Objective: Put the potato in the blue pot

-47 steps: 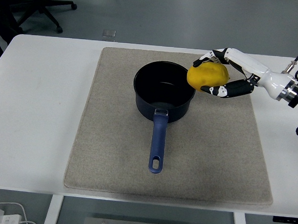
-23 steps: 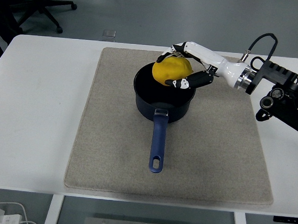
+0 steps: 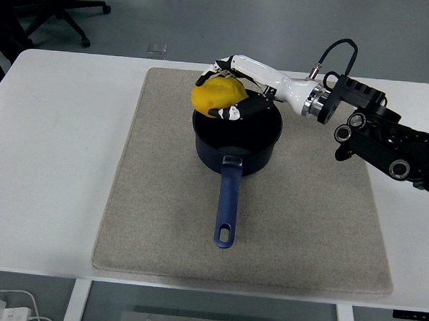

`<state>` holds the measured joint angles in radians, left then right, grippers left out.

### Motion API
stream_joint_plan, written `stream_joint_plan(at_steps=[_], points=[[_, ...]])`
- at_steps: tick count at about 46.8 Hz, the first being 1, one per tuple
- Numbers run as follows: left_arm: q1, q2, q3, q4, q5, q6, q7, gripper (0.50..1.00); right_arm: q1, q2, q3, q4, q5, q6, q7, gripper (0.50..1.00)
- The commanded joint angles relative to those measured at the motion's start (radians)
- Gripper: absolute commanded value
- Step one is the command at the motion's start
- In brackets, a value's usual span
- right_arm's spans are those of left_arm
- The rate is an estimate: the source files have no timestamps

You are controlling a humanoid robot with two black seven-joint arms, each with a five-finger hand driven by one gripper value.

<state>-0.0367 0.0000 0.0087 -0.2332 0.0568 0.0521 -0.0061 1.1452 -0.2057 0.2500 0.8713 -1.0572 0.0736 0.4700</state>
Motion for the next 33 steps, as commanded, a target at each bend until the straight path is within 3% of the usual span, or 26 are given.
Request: stream_joint_plan(at_steps=[1, 33], points=[[0.001, 0.000, 0.000, 0.000, 0.000, 0.000, 0.000, 0.996, -0.001, -0.001, 0.000, 0.000, 0.000, 0.002, 0.001, 0.500], [0.006, 0.000, 0.000, 0.002, -0.002, 0.000, 0.000, 0.996, -0.012, 0.002, -0.001, -0.011, -0.003, 0.002, 0.001, 0.500]])
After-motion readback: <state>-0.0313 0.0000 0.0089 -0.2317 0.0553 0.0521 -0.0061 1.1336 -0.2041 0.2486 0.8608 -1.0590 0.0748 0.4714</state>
